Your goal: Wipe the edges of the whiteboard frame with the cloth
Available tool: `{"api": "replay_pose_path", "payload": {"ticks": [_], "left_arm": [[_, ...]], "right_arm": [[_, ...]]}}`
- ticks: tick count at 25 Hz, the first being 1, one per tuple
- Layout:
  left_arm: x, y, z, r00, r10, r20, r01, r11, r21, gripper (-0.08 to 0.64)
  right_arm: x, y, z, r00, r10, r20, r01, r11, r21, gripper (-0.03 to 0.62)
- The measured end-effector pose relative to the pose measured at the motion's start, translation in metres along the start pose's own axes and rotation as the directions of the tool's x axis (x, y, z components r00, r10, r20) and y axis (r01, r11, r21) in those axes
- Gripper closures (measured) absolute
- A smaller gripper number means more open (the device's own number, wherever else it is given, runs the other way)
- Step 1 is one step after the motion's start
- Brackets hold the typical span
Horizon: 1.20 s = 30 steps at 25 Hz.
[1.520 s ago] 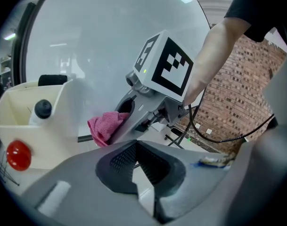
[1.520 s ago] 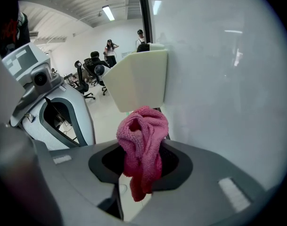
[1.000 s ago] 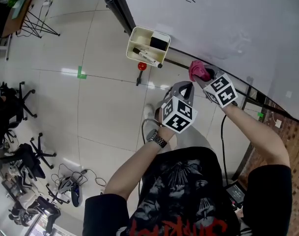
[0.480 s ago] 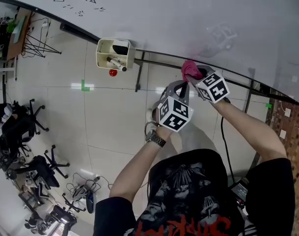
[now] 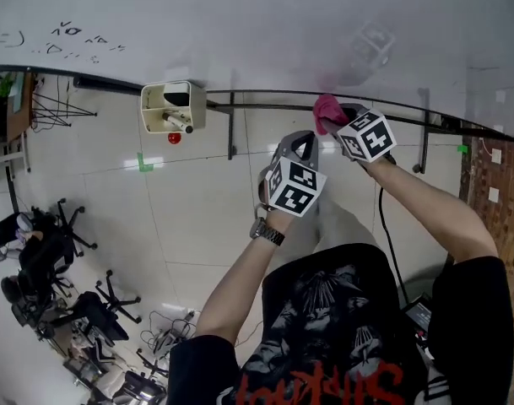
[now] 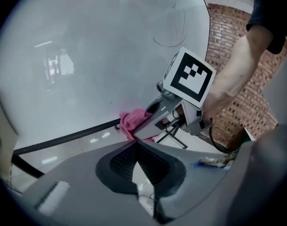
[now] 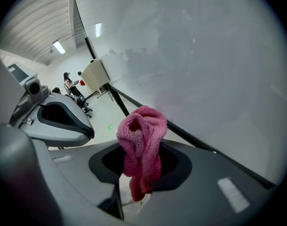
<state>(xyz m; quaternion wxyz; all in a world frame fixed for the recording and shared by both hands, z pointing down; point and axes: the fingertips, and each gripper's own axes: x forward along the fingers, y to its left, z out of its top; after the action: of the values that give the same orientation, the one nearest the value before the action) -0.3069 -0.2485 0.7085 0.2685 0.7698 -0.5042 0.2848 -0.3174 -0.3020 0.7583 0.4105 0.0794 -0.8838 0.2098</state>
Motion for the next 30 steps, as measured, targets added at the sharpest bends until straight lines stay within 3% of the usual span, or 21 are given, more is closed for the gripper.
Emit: {"api": "replay_pose_path", "payload": {"ticks": [10,16,24,30], "left_arm": [[0.034,-0.039,0.041,0.988,-0.157,0.007,0.155,0.981,0.121,0.563],[0.051,-0.07,0.048,0.974,-0.224,-0.026,0.225,0.96,0.164,0.563],[0.085,-0.14,0.059,0.969,-0.233,-0.078,0.244,0.947,0.206,0.563],[0.113,-0.152,0.085,0.974,-0.21,-0.091,0.221,0.966,0.136,0.563]], "right_arm": [[-0.048,-0.056,-0.026,0.991,-0.134,0.009,0.131,0.98,0.152,0.471],[-0.075,-0.079,-0.056,0.986,-0.168,0.009,0.16,0.954,0.254,0.471],[-0.127,-0.118,-0.094,0.989,-0.146,0.028,0.134,0.956,0.26,0.471],[-0.151,-0.165,-0.118,0.992,-0.128,0.019,0.119,0.962,0.245,0.472]]}}
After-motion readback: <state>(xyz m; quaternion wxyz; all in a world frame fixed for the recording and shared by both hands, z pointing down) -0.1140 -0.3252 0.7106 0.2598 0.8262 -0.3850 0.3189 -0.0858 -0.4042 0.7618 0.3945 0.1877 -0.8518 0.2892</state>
